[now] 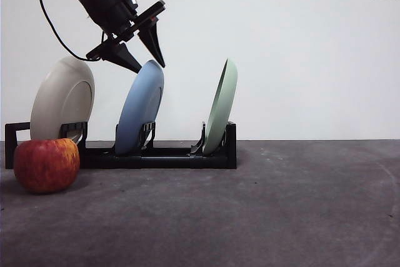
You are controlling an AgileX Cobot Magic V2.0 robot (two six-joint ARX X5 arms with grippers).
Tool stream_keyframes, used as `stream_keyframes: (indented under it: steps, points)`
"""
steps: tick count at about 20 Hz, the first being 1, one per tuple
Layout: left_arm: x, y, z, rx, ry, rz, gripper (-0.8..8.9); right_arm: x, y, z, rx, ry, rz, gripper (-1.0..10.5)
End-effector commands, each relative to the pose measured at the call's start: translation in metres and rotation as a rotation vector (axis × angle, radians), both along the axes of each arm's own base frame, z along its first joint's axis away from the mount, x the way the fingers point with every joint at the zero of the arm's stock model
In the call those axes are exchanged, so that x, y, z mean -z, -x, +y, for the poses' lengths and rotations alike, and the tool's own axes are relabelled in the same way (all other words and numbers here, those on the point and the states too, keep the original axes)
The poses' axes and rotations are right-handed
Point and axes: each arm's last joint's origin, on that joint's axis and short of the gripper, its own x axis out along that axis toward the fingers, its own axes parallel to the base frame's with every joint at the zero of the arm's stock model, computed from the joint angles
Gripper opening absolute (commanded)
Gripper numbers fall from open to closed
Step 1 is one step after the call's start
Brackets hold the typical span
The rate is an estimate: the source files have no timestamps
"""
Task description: Take the blue plate from the plate rack,put the plate on the table,take the apple from the table,put the apple in the plate
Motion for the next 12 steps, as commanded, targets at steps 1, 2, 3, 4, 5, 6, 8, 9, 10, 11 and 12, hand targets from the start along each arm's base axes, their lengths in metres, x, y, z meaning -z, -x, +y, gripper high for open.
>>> stream_keyframes:
  steps: [1, 2, 3, 4, 5, 6, 8, 9, 10, 11, 12]
  points:
    - [0.0063, -0.0037, -0.0022, 0.009, -0.007, 0.000, 0.80, -0.0010, 0.0005, 0.0001, -0.008, 0.005, -0.007, 0.0]
    - [0.0064, -0.0036, -0.0021, 0.008, -0.008, 0.001, 0.80, -0.0010, 0.0006, 0.0001, -0.008, 0.005, -0.007, 0.0]
    - [0.0064, -0.0036, -0.0021, 0.008, -0.008, 0.000, 0.80, -0.0010, 0.0005, 0.0001, -0.008, 0.005, -0.007, 0.0]
    - [0.0063, -0.0038, -0.0022, 0.008, -0.008, -0.002, 0.79, -0.0010, 0.0005, 0.0001, -0.008, 0.005, -0.008, 0.0]
    - [0.0062, -0.0038, -0.0022, 0.008, -0.008, -0.002, 0.51, -0.0010, 0.0005, 0.0001, -0.008, 0.005, -0.008, 0.0]
    - [0.0062, -0.0038, -0.0022, 0.008, -0.008, -0.003, 0.19, -0.0010, 0.0005, 0.0001, -0.008, 0.005, -0.007, 0.0]
    - [0.0063, -0.0041, -0.0019, 0.001, -0.016, -0.006, 0.17, -0.0010, 0.0005, 0.0001, -0.008, 0.005, -0.007, 0.0]
    - [0.0064, -0.0040, -0.0018, -0.001, -0.019, -0.005, 0.17, -0.0010, 0.0005, 0.0001, -0.008, 0.005, -0.007, 0.0]
    - [0.0064, -0.0039, -0.0018, -0.001, -0.019, -0.004, 0.17, -0.0010, 0.0005, 0.0001, -0.008, 0.005, -0.008, 0.0]
    - [0.0065, -0.0039, -0.0018, -0.002, -0.019, -0.002, 0.17, -0.0010, 0.0005, 0.0001, -0.008, 0.005, -0.008, 0.0]
    - [0.0065, -0.0039, -0.0018, -0.002, -0.018, -0.002, 0.17, -0.0010, 0.0005, 0.0001, -0.008, 0.005, -0.008, 0.0]
